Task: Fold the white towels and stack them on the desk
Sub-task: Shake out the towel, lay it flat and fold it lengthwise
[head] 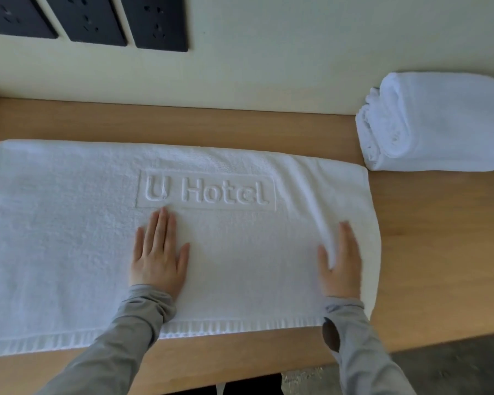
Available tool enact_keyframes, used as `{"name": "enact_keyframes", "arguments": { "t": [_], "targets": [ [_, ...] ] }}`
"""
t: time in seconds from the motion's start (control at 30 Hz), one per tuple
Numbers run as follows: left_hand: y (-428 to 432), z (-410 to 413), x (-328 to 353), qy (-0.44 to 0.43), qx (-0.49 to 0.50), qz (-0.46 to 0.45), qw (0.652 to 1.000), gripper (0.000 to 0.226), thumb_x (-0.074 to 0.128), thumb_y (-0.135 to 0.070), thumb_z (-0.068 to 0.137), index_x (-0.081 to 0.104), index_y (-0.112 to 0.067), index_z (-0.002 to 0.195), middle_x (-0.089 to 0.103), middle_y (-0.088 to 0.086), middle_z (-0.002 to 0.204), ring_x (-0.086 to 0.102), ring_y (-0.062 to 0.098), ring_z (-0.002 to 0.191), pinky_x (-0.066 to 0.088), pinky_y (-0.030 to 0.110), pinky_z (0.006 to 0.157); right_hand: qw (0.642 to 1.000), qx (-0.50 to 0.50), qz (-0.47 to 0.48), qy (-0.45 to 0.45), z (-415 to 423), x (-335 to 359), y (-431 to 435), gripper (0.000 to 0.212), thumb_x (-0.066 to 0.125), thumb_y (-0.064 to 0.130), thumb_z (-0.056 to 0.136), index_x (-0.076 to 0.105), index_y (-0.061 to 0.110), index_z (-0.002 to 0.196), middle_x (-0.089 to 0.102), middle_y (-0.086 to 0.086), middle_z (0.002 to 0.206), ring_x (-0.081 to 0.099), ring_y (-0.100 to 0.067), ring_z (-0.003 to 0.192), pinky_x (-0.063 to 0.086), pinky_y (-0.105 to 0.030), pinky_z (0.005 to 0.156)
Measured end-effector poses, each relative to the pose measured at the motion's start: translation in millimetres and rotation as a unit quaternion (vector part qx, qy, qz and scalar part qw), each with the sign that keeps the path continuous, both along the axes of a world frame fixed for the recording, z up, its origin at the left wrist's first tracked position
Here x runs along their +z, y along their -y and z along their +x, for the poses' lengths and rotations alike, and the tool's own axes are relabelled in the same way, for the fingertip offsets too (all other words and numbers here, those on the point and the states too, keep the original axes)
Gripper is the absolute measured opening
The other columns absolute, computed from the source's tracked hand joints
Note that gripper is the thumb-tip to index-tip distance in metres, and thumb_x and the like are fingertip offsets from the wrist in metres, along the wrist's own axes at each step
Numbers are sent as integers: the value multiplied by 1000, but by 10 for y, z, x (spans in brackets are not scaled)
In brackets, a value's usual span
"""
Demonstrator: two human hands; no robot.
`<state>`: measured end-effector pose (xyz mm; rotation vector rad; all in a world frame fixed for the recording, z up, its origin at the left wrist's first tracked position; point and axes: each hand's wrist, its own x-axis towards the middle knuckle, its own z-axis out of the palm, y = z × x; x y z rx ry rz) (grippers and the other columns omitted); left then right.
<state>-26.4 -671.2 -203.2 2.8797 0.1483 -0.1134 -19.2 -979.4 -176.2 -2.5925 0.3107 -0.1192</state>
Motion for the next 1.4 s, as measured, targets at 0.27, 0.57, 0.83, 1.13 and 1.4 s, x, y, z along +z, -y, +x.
{"name": "enact_keyframes", "arguments": {
  "t": [0.27,0.57,0.83,1.13,1.4],
  "targets": [
    [1063,-18,125,22,-96,-52,994,65,17,-46,96,27,-4,145,27,15,152,22,31,141,18,47,115,905,-271,308,-111,68,108,1045,55,61,21,90,39,8,139,52,-12,134,51,-20,112,39,-32,93],
    [1775,33,-50,8,-86,-9,996,64,24,-48,94,36,-9,143,31,11,151,24,25,141,12,43,116,881,-130,394,-228,189,84,1315,15,73,28,77,64,25,89,68,6,98,64,-11,90,50,-26,76],
    [1840,11,-98,9,-77,-7,997,65,20,-51,95,29,-13,146,26,8,154,19,21,143,11,42,117,875,21,428,-224,166,361,1255,41,70,25,82,49,36,114,62,15,111,63,5,93,52,-13,71],
    [1902,-18,446,-12,106,-491,865,59,40,-59,83,57,-22,126,61,-12,123,57,9,114,46,31,95,883,104,379,-257,431,560,298,36,47,47,93,53,19,115,64,9,97,60,-7,94,43,-10,78],
    [1891,-244,492,-115,225,-580,775,35,76,-5,74,63,-23,101,69,-6,91,65,17,87,53,17,66,862,121,440,-222,63,564,429,27,55,17,94,57,20,120,61,6,118,56,2,110,42,-10,92]
  ]
}}
